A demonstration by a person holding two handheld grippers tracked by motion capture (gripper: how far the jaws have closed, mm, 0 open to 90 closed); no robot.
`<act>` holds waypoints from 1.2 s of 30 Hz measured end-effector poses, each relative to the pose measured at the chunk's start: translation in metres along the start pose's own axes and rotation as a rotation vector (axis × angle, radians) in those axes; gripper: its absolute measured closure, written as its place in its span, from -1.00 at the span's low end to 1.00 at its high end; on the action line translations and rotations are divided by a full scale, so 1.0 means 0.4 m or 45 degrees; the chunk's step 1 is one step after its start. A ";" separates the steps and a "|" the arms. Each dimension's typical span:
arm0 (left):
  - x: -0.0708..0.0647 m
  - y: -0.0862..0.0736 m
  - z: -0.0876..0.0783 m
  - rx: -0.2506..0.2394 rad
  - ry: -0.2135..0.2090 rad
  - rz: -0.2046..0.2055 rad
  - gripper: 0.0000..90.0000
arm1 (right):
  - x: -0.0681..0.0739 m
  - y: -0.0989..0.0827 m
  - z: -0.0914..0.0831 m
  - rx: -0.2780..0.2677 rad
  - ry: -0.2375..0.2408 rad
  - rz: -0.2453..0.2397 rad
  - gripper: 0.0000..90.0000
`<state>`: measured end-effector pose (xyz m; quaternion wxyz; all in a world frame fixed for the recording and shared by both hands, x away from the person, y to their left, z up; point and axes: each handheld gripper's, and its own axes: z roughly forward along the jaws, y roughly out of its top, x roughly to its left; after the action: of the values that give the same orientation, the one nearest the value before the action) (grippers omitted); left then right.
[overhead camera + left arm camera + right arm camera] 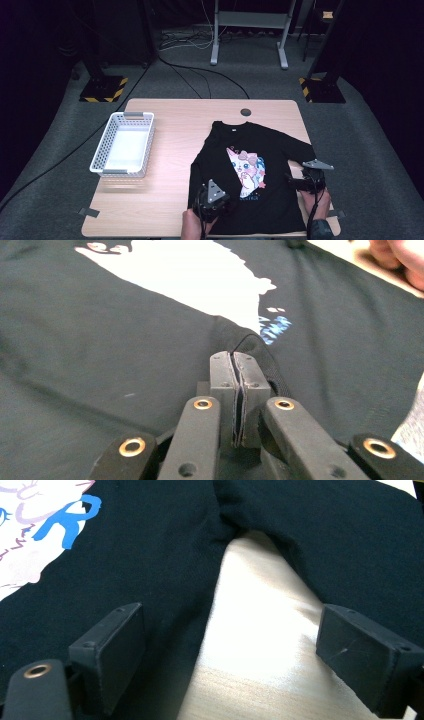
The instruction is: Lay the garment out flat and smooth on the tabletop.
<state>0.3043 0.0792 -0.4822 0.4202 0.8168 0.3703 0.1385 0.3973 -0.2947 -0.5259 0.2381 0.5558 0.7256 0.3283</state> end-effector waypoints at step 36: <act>0.343 -0.197 -0.211 -0.080 0.440 -0.412 0.95 | 0.000 0.000 0.000 0.000 -0.001 0.000 -0.74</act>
<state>0.3149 0.2570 -0.5045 0.3924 0.6976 0.5582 0.2187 0.3973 -0.2946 -0.5259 0.2385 0.5559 0.7256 0.3280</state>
